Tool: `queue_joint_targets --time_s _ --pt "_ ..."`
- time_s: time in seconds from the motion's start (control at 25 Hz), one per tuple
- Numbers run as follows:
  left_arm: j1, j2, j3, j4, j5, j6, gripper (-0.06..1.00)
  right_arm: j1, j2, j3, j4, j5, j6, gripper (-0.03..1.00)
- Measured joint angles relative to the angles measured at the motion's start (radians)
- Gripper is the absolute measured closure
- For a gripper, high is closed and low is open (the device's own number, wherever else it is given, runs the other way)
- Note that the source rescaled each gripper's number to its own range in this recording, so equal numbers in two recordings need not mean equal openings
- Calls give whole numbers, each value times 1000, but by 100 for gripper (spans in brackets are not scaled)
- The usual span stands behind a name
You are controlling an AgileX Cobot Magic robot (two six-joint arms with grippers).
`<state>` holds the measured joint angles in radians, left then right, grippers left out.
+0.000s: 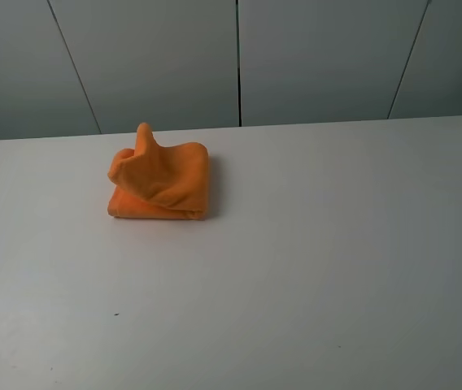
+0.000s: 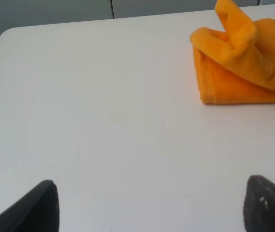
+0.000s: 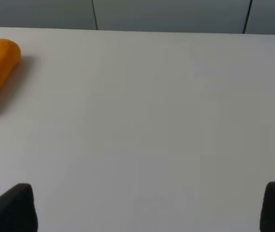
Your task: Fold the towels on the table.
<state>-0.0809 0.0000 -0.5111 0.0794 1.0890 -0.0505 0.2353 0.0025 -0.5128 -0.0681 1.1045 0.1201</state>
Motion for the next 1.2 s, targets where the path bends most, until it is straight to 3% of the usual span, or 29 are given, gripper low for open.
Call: queue_joint_targets --time_s 0.44,1.2 --pt "0 0 0 -2 0 0 -3 -327 -4 0 0 0 0 -2" --pt "0 0 0 -2 0 0 -3 -340 -4 0 -1 -1 0 -2"
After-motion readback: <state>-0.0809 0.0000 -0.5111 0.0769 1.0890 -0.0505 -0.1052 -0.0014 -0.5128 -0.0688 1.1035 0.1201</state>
